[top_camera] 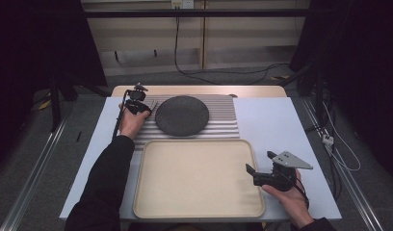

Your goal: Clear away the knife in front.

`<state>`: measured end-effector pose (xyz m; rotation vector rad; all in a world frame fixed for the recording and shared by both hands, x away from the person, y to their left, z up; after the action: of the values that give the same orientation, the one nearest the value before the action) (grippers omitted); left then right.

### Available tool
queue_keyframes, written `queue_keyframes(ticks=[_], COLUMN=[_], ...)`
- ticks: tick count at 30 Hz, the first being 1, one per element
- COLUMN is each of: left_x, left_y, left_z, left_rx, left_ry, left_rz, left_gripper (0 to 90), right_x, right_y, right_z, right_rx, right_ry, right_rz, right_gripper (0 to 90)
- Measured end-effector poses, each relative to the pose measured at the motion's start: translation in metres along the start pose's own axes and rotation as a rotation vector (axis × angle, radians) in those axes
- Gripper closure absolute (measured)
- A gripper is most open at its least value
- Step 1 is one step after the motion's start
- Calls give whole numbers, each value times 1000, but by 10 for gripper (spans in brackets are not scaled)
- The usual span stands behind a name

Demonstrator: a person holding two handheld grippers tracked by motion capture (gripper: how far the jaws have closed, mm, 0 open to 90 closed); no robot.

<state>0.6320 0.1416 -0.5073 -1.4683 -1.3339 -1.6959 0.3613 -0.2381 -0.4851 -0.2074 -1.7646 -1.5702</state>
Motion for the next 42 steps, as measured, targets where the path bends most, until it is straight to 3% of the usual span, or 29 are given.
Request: queue_keyframes(ticks=[9, 24, 32, 42], left_x=[11, 34, 47, 57], left_y=[-7, -20, -25, -37], left_z=[-6, -11, -23, -46], left_rx=[-36, -50, -54, -110], left_ry=[-9, -33, -65, -85], left_rz=[-36, -58, -71, -100], left_gripper=[801, 801, 801, 800], right_x=[0, 1, 0, 0], right_y=[0, 1, 1, 1], right_z=[0, 2, 2, 2], right_rx=[-3, 3, 7, 5], right_ry=[3, 4, 6, 7], right_rz=[1, -3, -3, -1], right_gripper=[72, 72, 72, 72])
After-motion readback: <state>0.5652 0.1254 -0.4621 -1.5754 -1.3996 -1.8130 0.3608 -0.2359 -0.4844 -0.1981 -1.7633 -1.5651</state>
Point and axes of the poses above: each handheld gripper's, and its own axes: x roughly backward along the jaws, y roughly out of its top, z roughly to its left, the point moved 9 cm from there along -x, roughly forward along the jaws, and after that the axes turned 12 degrees about z, right-handed, at the moved point
